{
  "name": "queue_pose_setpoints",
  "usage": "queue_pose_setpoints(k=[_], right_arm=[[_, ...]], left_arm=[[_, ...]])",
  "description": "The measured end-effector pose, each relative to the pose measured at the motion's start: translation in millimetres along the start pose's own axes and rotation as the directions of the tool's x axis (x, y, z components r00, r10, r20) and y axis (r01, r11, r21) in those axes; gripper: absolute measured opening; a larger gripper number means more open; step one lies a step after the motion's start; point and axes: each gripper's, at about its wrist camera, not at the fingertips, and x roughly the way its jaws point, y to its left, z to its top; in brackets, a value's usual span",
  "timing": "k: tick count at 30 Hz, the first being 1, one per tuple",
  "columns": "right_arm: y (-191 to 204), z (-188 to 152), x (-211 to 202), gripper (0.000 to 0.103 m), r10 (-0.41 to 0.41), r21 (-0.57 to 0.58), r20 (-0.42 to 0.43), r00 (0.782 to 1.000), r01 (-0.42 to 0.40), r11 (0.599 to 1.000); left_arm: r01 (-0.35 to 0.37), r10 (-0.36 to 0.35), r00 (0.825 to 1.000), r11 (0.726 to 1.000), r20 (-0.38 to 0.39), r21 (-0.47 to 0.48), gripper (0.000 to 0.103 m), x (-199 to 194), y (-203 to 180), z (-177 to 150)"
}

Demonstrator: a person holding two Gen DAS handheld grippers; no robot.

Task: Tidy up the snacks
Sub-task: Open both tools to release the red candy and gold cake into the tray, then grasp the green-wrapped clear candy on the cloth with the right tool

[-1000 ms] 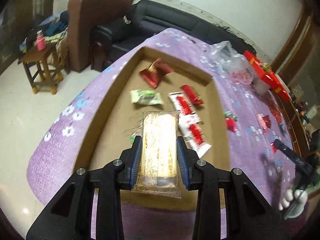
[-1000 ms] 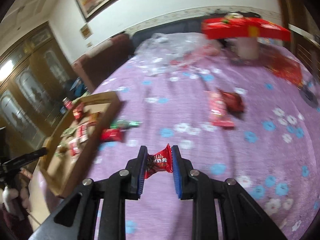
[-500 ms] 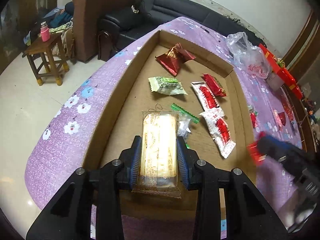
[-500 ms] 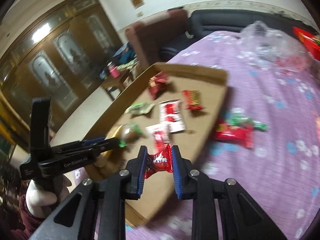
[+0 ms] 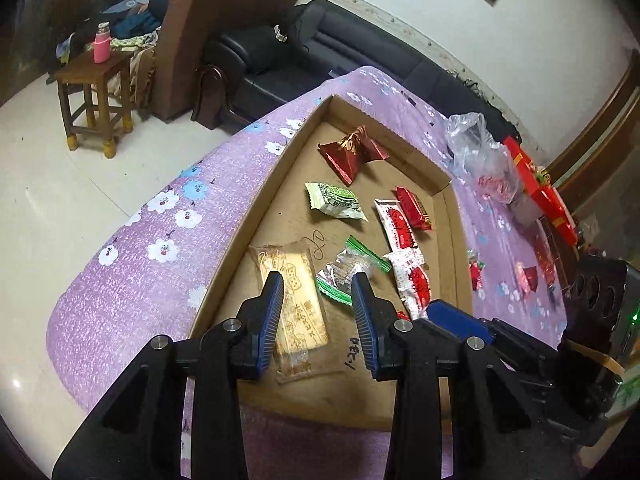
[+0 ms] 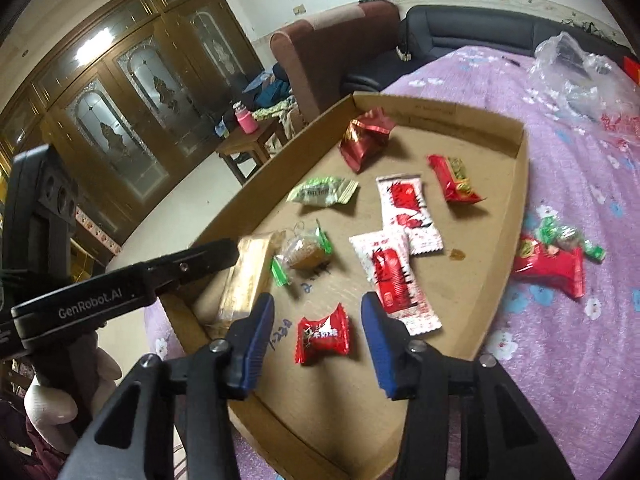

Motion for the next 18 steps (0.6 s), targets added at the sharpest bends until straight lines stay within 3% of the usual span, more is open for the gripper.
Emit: queue_pose_setpoints(k=[8,14,18], right_arm=[[-20.8,-11.8,-45.8,0.048,-0.027,0.02,0.073,0.997,0.026,0.999],[-77.6,-32.1,-93.4,0.049,-0.121,0.16,0.143,0.982,0.098,0.982],[-118.9,-25.5,-106.4,0.049,-0.203,0.251,0.151,0.967,0.161,0.954]], left_arm=[[0.039,-0.039,0.999,0.999,0.003,0.022,0.034,-9.5,-19.1,-3.4],[0.035,-0.033,0.999,0.998,-0.024,0.044,0.034,-1.8,-36.2,-8.8],[0.045,-0.042,0.998,0.997,-0.035,0.059,0.034,2.3,-48.9,-12.2]])
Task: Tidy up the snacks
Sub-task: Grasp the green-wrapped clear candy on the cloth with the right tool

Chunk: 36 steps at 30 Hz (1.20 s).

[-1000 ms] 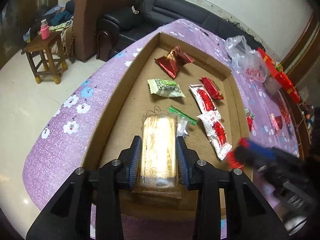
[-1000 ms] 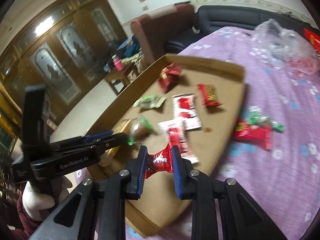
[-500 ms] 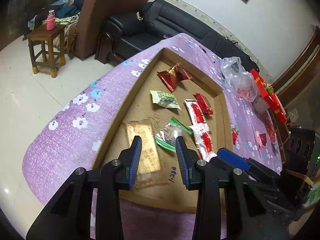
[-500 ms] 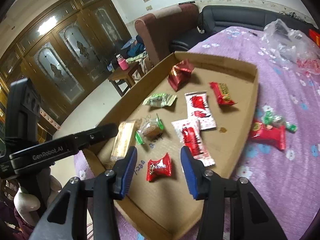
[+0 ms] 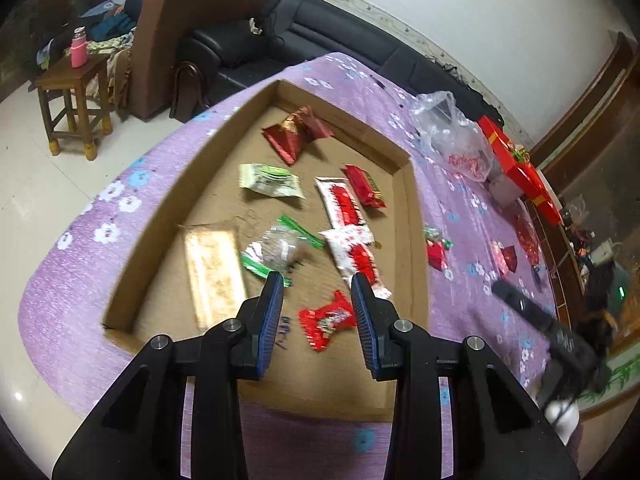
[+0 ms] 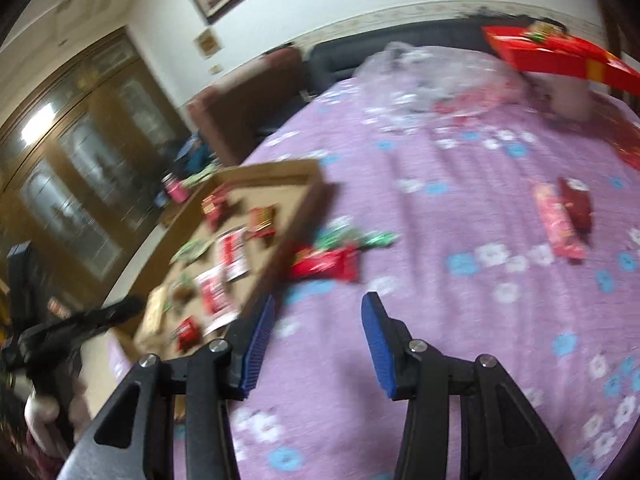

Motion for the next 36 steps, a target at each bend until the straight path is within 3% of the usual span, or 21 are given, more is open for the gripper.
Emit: queue_pose_setpoints(k=[10,13,16,20,23,25,28,32,36], right_arm=[[4.0,60.3,89.7,0.049,-0.11,-0.083,-0.059,0.992,0.105,0.991],[14.4,59.6,115.9,0.048,-0.146,-0.15,-0.105,0.984,0.13,0.98],[26.0,47.2,124.3,0.041,-0.163,-0.252,-0.15,0.975,0.122,0.96],[42.2,16.0,106.0,0.036,-0.204,-0.414,-0.187,0.961,0.111,0.904],[30.3,-3.3,78.6,0.036,-0.188,-0.414,-0.241,0.952,0.074,0.907],[12.4,-13.6,58.4,0.036,-0.227,-0.406,-0.236,0.945,0.117,0.907],[-24.7,-17.5,28.3,0.039,-0.325,-0.324,-0.182,0.928,0.256,0.911],[-73.8,-11.4,-17.1,0.043,-0.267,-0.114,-0.112,0.957,0.254,0.96],[-82.2,-14.8,-40.4,0.05,-0.219,-0.098,-0.073,0.973,0.212,0.972]], left_arm=[[0.008,-0.007,1.0,0.998,-0.017,0.055,0.034,0.7,-25.3,-5.5],[0.007,-0.006,1.0,0.999,-0.021,0.049,0.034,1.3,-24.2,-6.4],[0.006,-0.005,1.0,0.999,-0.023,0.051,0.034,1.6,-23.9,-6.5],[0.016,-0.015,1.0,0.998,-0.024,0.053,0.034,3.2,-25.1,-5.0],[0.034,-0.032,0.999,0.997,-0.028,0.068,0.034,3.4,-28.7,-6.1],[0.047,-0.045,0.999,0.996,-0.025,0.082,0.034,1.9,-32.9,-7.0],[0.068,-0.066,0.997,0.992,-0.029,0.102,0.034,1.0,-41.0,-8.2],[0.102,-0.096,0.994,0.983,-0.046,0.15,0.034,-0.9,-59.5,-14.8],[0.159,-0.142,0.986,0.961,-0.087,0.226,0.034,0.4,-87.4,-27.0]])
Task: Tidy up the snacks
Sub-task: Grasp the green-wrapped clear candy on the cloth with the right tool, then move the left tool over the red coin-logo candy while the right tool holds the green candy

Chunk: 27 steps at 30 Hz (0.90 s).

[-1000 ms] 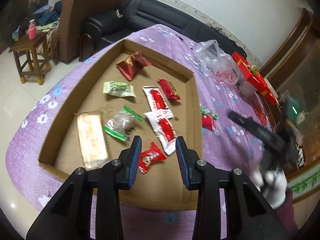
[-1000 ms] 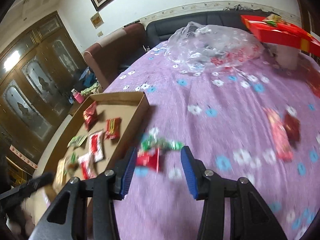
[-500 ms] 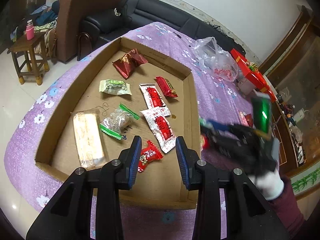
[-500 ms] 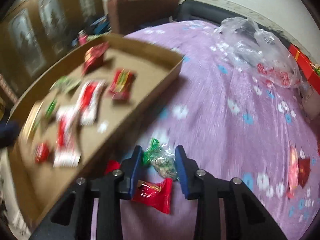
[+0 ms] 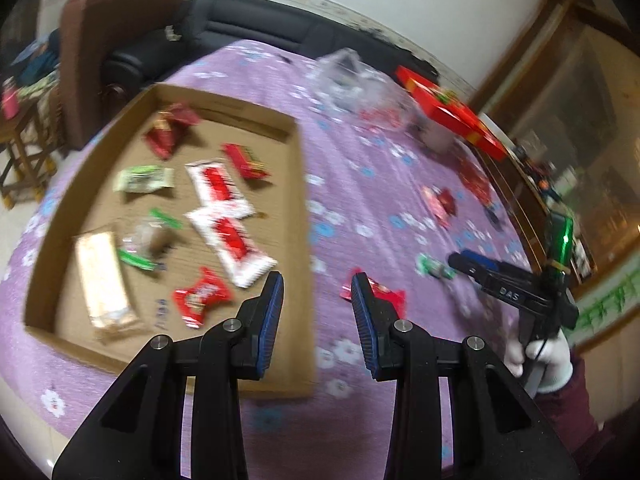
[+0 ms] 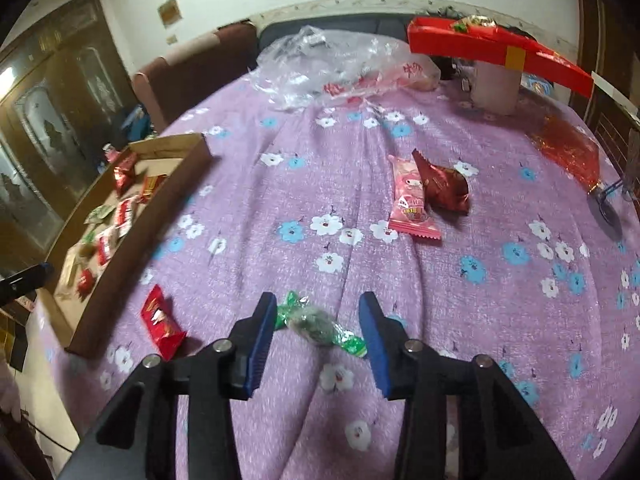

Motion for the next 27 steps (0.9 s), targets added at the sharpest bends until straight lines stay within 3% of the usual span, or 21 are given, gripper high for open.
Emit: queue_pose_setpoints(k=[3,12,13,14,15,21,27], right_arm=[[8.8,-8.9,-2.3,0.063,-0.006,-0.066,0.009,1.0,0.007,0.998],[30.1,-10.6,36.1,0.064,-0.01,-0.171,-0.013,1.0,0.008,0.985],[31.4,-12.1,38.0,0.053,-0.011,-0.178,-0.019,1.0,0.008,0.984],[32.0,-13.7,38.8,0.032,-0.021,-0.184,-0.016,1.0,0.018,0.983],[30.3,-14.7,39.5,0.028,-0.025,-0.18,-0.02,0.999,0.021,0.983],[-7.7,-11.4,30.7,0.024,0.013,-0.008,0.044,0.999,-0.013,1.0],[-19.4,-10.8,29.0,0.025,0.074,0.048,0.056,0.996,-0.077,0.996]], left_arm=[[0.036,-0.034,0.999,0.998,-0.035,0.047,0.034,10.0,-20.9,-6.1],[0.091,-0.074,0.985,0.991,-0.158,0.101,0.034,48.3,-63.8,-22.3],[0.093,-0.075,0.983,0.99,-0.166,0.106,0.034,51.4,-68.2,-23.0],[0.093,-0.073,0.982,0.99,-0.171,0.109,0.034,53.8,-70.5,-23.3],[0.091,-0.07,0.982,0.989,-0.177,0.113,0.034,56.4,-72.3,-23.6],[0.062,-0.036,0.974,0.992,-0.223,0.112,0.034,81.7,-80.0,-24.7],[-0.058,0.073,0.971,0.996,-0.226,0.073,0.034,106.5,-75.2,-17.4]])
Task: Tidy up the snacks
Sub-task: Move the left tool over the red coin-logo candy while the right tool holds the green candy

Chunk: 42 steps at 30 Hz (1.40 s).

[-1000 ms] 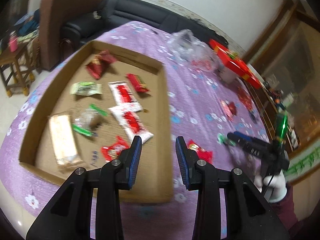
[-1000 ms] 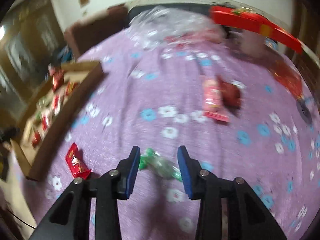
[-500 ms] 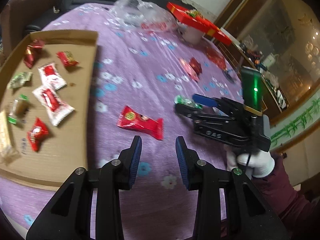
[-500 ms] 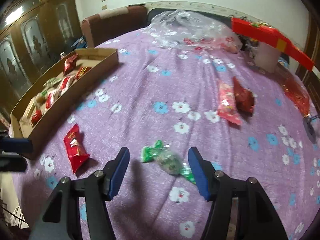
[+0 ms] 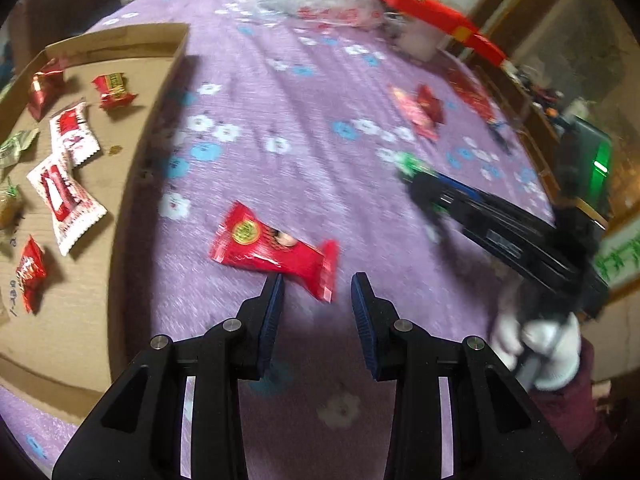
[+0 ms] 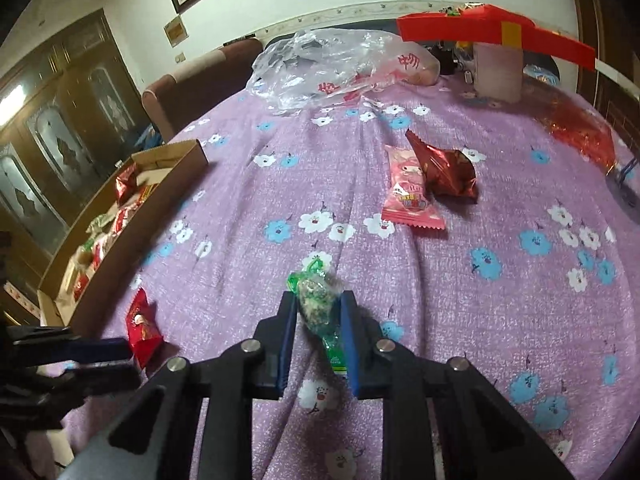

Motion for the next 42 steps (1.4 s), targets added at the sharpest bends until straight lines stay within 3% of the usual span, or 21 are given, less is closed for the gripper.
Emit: queue_pose_setpoints(k=[12,19,25,34,42], right_arm=[[-10.0,-0.3,-0.4,0.027,0.039,0.052,-0.001,0.999,-0.039,0.998],[-10.2,-0.7,-0.8,0.027,0.039,0.055,0.0,0.999,-0.038,0.998],[-11.6,-1.1,-0.6,0.027,0.04,0.064,-0.001,0.999,-0.04,0.997],[-11.7,-1.0,-1.8,0.027,0.039,0.067,0.001,0.999,-0.039,0.997],[-12.7,-0.9,-1.4,0.027,0.042,0.071,-0.001,0.999,-0.042,0.997]], left_arm=[[-0.179,0.176,0.982,0.983,0.072,0.035,0.034,11.1,-6.8,27.4],[-0.249,0.249,0.968,0.969,0.044,-0.008,0.034,23.5,2.8,41.4],[-0.174,0.173,0.984,0.985,0.05,0.019,0.034,7.9,-2.6,40.9],[-0.252,0.253,0.967,0.967,0.02,-0.03,0.034,23.9,16.6,58.5],[-0.242,0.241,0.969,0.97,0.053,0.004,0.034,25.2,9.7,73.2]])
